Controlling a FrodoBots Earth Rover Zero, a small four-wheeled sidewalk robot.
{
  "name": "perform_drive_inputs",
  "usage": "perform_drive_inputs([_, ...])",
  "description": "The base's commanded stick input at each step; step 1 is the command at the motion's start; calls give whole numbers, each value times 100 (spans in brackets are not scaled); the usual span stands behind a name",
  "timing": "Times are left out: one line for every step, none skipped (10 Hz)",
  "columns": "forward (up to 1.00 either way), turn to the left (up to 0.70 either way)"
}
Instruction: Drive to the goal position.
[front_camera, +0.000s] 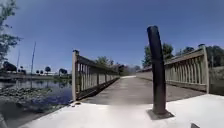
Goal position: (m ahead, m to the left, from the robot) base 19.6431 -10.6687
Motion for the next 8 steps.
perform_drive_inputs([0,0])
perform_drive_inputs([20,0])
perform_drive_inputs([70,0])
perform_drive_inputs([70,0])
perform_drive_inputs([70,0])
perform_drive_inputs([70,0])
perform_drive_inputs([70,0])
perform_drive_inputs([70,0])
